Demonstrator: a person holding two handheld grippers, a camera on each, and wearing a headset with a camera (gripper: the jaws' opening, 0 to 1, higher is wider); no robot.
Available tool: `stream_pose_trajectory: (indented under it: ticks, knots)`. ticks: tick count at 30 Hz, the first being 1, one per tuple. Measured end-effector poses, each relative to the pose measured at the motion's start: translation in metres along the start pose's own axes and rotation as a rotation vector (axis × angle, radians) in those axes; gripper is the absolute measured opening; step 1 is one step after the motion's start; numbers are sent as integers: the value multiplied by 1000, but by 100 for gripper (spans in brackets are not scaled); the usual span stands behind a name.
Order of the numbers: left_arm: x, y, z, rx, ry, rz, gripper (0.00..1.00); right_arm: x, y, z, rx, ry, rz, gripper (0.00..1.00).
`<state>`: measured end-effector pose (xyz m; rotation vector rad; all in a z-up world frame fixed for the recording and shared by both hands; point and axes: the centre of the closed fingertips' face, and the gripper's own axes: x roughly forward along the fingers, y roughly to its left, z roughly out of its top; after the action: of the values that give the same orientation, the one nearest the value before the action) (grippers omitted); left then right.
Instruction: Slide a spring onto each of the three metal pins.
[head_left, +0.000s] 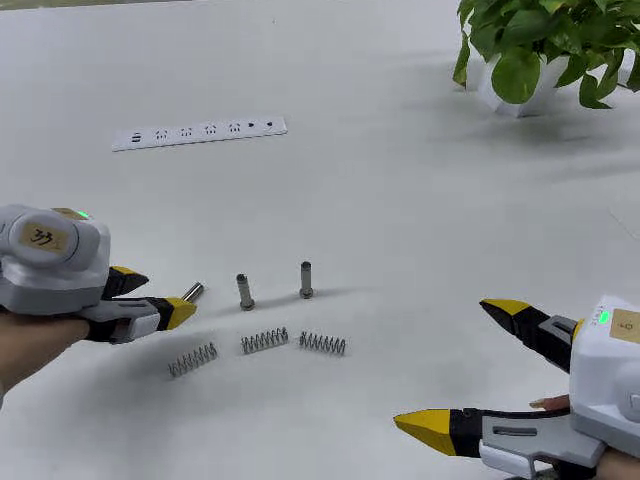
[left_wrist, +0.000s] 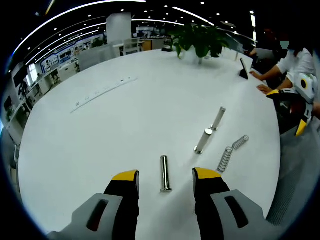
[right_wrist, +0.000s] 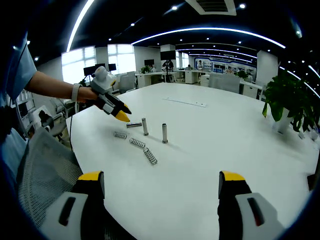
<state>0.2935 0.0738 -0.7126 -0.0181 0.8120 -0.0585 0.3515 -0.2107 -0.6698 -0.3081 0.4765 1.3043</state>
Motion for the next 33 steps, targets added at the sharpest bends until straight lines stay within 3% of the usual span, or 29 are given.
stream_pose_trajectory:
  ticks: [12, 33]
  knots:
    - [22, -2, 0, 24, 62, -16, 26, -3, -2, 1, 11, -4, -11, 95]
    - [39, -5, -10, 49, 162, -19, 16, -6, -7, -2, 27, -7, -21, 95]
